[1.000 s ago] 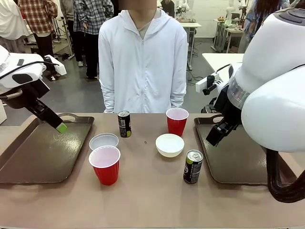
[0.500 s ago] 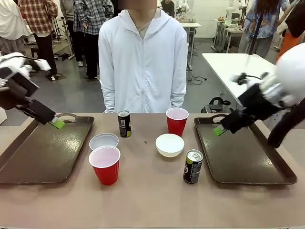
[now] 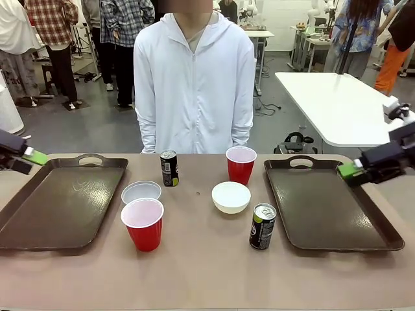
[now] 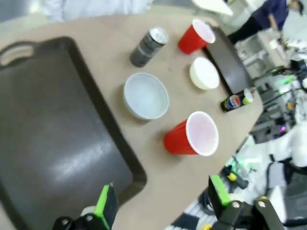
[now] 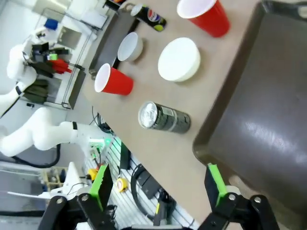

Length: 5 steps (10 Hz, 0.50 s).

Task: Prepare tableware on both trays.
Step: Pick up a Picnic Bowl from the table and place it on a Handle tray.

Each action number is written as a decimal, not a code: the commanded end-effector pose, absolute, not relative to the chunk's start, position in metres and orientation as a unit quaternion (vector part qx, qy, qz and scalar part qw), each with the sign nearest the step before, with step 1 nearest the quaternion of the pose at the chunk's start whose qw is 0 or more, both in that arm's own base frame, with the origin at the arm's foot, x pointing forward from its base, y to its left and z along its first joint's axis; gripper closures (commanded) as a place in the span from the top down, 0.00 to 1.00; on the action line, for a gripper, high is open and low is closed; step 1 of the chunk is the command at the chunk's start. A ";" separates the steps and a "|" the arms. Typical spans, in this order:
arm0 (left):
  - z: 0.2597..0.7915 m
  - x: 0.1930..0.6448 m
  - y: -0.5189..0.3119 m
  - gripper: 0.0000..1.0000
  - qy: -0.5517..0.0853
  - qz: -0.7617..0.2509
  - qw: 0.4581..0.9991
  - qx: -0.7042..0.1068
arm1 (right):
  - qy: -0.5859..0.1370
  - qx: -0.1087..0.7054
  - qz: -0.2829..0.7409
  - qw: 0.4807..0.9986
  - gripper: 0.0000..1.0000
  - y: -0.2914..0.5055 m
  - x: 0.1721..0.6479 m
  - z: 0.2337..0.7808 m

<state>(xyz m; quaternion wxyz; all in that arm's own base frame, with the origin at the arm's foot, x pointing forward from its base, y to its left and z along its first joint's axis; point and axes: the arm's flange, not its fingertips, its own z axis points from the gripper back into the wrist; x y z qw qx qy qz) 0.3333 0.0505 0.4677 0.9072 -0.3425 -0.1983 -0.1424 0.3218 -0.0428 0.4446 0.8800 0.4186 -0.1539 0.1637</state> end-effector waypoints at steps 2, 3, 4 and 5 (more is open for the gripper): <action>0.461 0.332 0.086 1.00 -0.183 -0.132 0.905 -0.361 | -0.126 0.392 0.151 0.899 1.00 -0.059 0.287 0.422; 0.458 0.324 0.095 1.00 -0.180 -0.126 0.908 -0.356 | -0.126 0.389 0.155 0.899 1.00 -0.071 0.279 0.423; 0.463 0.322 0.091 1.00 -0.178 -0.119 0.911 -0.352 | -0.127 0.385 0.140 0.903 1.00 -0.081 0.272 0.423; 0.470 0.319 0.079 1.00 -0.181 -0.113 0.912 -0.350 | -0.128 0.384 0.128 0.905 1.00 -0.092 0.266 0.424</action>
